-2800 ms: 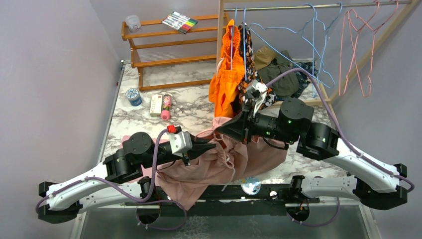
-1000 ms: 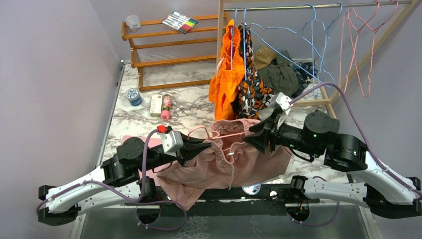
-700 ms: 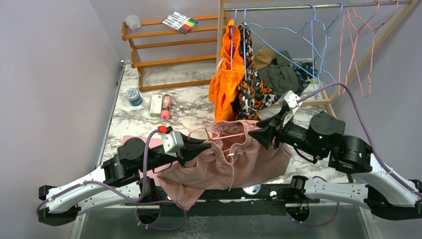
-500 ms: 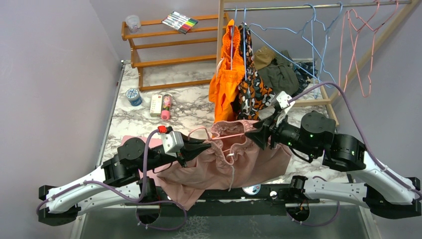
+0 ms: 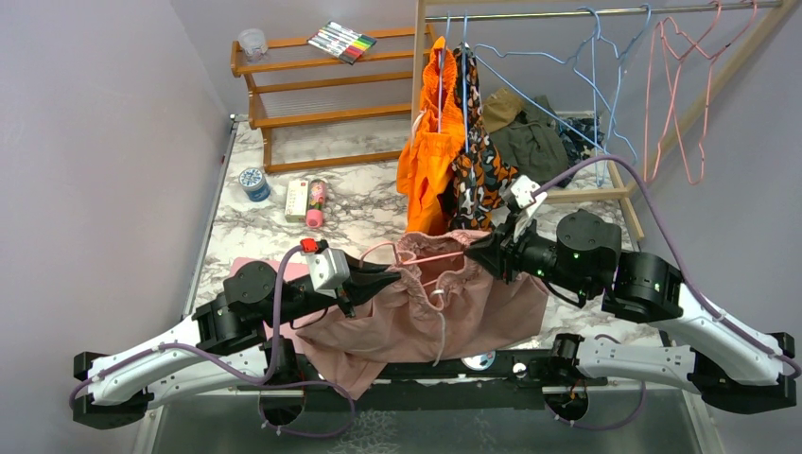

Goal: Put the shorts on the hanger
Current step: Hang the shorts on the hanger.

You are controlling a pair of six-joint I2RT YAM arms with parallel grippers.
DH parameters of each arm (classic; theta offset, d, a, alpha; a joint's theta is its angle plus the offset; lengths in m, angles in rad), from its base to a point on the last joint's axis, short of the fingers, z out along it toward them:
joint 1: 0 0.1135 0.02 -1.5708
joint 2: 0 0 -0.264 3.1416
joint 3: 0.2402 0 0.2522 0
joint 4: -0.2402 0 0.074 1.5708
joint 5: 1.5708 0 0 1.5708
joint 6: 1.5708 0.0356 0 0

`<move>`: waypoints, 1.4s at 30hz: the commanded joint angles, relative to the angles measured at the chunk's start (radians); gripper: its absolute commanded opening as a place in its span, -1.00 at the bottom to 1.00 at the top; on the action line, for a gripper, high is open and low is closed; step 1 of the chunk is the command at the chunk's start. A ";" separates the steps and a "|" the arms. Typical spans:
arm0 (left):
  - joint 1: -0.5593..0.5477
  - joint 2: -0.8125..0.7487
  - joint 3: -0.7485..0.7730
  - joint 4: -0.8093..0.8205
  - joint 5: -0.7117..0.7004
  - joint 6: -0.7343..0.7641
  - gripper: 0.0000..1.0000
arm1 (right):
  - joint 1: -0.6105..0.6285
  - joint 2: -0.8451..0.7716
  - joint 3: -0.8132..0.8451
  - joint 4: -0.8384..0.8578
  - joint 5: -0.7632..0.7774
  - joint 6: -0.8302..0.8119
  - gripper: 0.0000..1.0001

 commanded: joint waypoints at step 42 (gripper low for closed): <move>0.001 -0.044 -0.069 0.215 0.031 -0.031 -1.00 | 0.002 0.040 -0.141 0.303 -0.530 0.041 -0.98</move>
